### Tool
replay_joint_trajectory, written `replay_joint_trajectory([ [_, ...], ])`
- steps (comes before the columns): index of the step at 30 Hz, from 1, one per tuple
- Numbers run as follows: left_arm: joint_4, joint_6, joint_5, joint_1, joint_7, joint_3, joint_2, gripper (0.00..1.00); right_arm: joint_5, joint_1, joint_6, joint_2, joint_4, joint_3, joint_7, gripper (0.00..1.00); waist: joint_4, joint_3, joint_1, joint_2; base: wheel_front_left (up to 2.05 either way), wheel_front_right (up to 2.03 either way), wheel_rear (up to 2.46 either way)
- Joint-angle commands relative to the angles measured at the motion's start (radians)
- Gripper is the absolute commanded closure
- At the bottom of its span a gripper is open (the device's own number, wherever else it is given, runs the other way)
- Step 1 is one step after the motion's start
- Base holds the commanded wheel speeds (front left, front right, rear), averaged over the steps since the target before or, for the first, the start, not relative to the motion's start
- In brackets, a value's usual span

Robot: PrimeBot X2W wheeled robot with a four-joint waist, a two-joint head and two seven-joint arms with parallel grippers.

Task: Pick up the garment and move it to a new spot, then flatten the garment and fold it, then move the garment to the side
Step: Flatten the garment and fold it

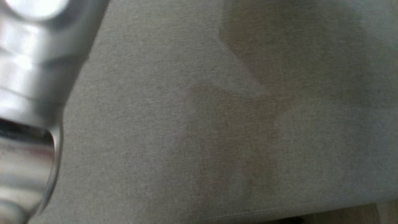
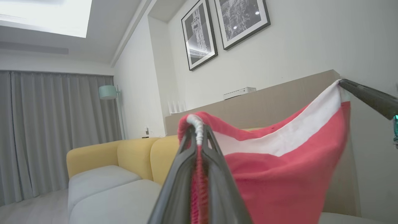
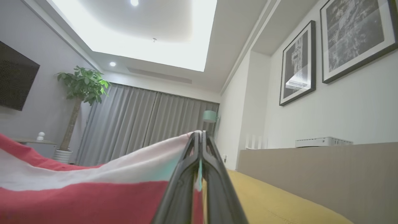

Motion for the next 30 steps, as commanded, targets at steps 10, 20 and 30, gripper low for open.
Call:
replay_joint_trajectory([
  [10,-0.282,-0.007,0.071,0.556,-0.003,0.068,0.093,1.0,0.039,0.479,-0.001,0.024,-0.113,0.012,-0.001,1.0,0.035,-0.011,-0.0002,0.0,0.0,0.0,0.0],
  [20,-0.418,-0.007,0.148,1.183,-0.003,0.086,0.073,1.0,0.072,1.029,-0.001,0.089,-0.208,-0.132,-0.001,1.0,0.03,-0.162,-0.0002,0.0,0.0,0.0,0.0],
  [30,-0.556,-0.007,0.196,1.37,-0.004,0.087,0.065,1.0,0.079,1.283,-0.001,0.082,-0.426,-0.236,0.011,1.0,0.081,-0.211,-0.0002,0.0,0.0,0.0,0.0],
])
